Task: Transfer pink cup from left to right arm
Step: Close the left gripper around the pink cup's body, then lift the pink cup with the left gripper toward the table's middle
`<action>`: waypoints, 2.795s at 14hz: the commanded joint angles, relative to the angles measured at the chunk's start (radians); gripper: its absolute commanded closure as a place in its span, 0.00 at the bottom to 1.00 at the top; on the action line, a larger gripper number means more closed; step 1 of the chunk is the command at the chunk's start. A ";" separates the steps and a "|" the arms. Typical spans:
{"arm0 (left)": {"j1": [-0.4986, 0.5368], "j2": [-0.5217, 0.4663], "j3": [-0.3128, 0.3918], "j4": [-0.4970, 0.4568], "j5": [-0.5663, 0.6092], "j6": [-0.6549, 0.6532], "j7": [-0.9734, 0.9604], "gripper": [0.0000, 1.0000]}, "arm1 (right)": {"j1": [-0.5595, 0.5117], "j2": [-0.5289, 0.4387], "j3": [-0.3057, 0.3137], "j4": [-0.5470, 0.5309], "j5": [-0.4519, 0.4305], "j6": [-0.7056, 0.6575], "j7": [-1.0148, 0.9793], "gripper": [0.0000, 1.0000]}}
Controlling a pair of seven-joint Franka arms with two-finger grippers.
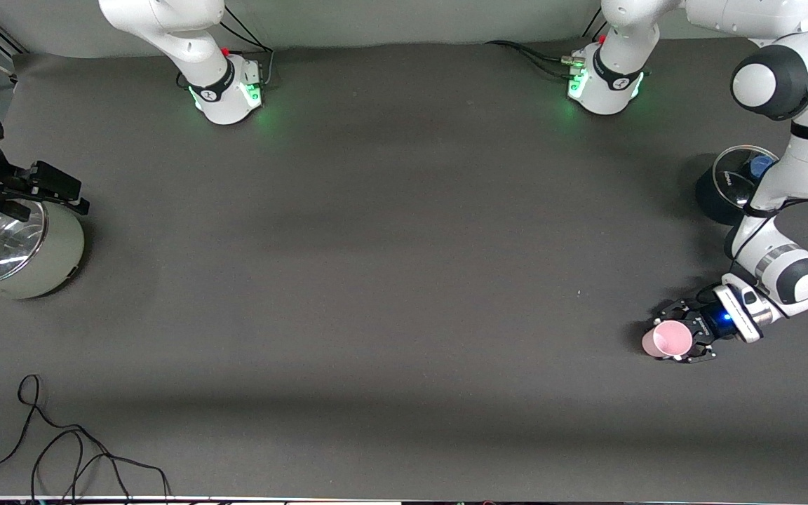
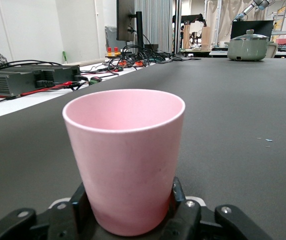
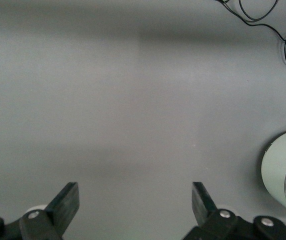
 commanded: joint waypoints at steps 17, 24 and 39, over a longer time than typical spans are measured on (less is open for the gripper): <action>-0.154 -0.656 -0.003 -0.463 -0.098 0.186 -0.414 0.72 | 0.009 0.012 -0.009 0.025 0.008 -0.017 0.013 0.00; -0.462 -0.999 -0.005 -0.718 -0.331 0.509 -0.555 0.72 | 0.008 0.012 -0.009 0.023 0.008 -0.017 0.013 0.00; -1.082 -1.055 -0.005 -0.645 -0.699 1.097 -0.566 0.72 | 0.026 0.052 0.002 0.051 0.095 -0.068 0.071 0.00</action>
